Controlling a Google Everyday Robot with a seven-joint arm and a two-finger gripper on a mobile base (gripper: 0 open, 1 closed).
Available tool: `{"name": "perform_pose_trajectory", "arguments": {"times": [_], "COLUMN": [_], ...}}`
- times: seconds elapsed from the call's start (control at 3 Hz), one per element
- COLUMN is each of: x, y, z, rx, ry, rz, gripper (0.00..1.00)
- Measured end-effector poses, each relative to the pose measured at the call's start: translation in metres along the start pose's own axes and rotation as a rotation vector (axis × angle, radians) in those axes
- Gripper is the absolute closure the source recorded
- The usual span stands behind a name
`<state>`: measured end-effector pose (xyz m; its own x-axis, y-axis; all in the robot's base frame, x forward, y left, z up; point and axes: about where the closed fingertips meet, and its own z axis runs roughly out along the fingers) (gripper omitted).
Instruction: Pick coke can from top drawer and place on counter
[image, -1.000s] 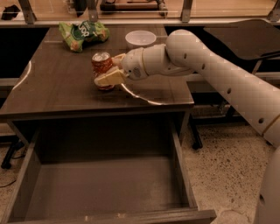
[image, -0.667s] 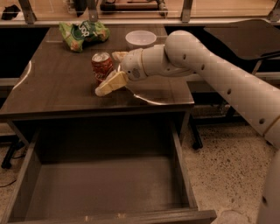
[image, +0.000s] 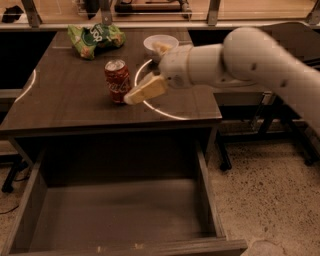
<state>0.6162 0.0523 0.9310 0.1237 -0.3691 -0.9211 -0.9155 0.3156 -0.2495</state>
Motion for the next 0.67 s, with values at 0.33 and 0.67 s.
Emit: {"name": "perform_pose_trajectory", "arguments": {"times": [0.33,0.67], "x": [-0.056,-0.054], "y": [-0.011,-0.015], "z": [-0.089,-0.122], "rx": [0.201,0.260], "ry": [0.016,0.044], "rz": [-0.136,-0.145], "gripper": [0.00,0.00]}}
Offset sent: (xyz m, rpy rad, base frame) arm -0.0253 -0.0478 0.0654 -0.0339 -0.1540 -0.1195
